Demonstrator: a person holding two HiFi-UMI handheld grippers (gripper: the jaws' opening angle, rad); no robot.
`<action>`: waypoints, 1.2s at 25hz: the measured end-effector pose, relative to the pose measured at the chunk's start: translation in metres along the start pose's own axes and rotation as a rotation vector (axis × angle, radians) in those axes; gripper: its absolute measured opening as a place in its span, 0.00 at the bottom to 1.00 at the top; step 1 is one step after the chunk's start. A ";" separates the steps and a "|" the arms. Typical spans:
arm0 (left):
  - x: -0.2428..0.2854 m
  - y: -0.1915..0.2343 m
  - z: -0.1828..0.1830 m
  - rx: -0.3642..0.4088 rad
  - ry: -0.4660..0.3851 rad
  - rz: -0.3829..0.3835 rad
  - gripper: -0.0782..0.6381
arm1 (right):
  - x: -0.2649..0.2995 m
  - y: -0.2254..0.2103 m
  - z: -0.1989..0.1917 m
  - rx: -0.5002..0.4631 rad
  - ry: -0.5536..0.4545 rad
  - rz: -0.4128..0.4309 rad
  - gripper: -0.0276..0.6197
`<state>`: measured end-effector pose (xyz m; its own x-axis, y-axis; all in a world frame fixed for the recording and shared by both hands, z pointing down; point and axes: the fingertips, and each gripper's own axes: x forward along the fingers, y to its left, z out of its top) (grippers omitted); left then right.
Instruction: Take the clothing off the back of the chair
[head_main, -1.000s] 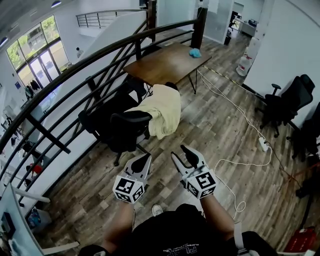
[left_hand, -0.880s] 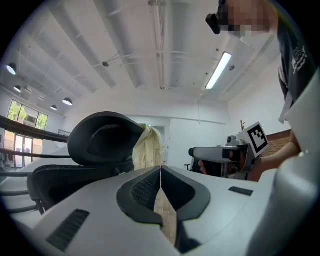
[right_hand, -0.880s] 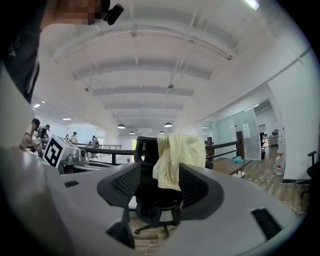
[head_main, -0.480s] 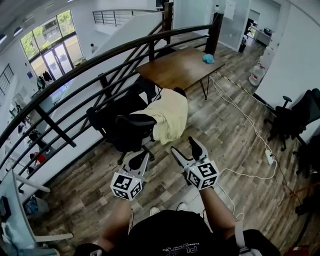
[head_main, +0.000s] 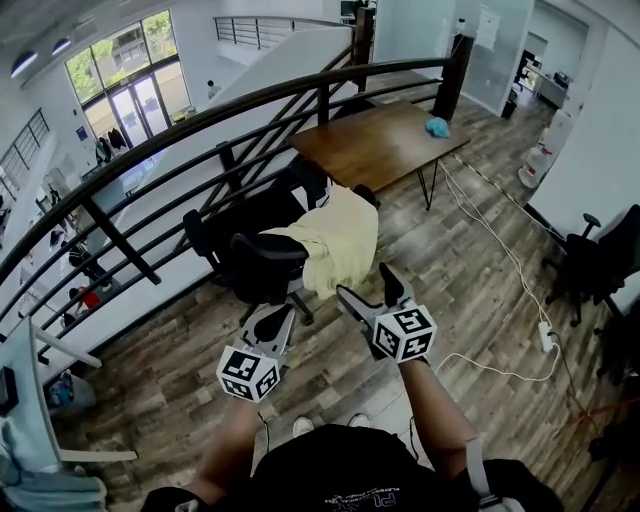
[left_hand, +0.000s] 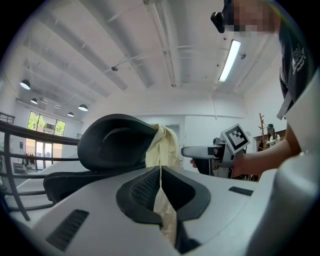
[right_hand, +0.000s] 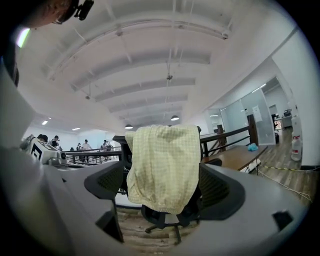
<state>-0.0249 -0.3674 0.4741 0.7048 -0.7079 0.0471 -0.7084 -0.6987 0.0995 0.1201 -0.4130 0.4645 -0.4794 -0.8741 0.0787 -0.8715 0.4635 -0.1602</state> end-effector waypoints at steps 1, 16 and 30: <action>0.000 0.000 0.000 0.000 0.001 0.007 0.13 | 0.004 -0.001 0.000 0.000 0.007 0.012 0.71; -0.011 0.008 -0.001 -0.008 0.018 0.101 0.13 | 0.050 -0.004 0.004 -0.025 0.064 0.093 0.72; -0.006 0.021 0.004 -0.019 -0.019 0.172 0.13 | 0.059 0.003 0.006 -0.119 0.095 0.119 0.71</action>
<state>-0.0438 -0.3782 0.4722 0.5723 -0.8187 0.0464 -0.8175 -0.5652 0.1108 0.0894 -0.4641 0.4632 -0.5825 -0.7970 0.1599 -0.8114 0.5817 -0.0564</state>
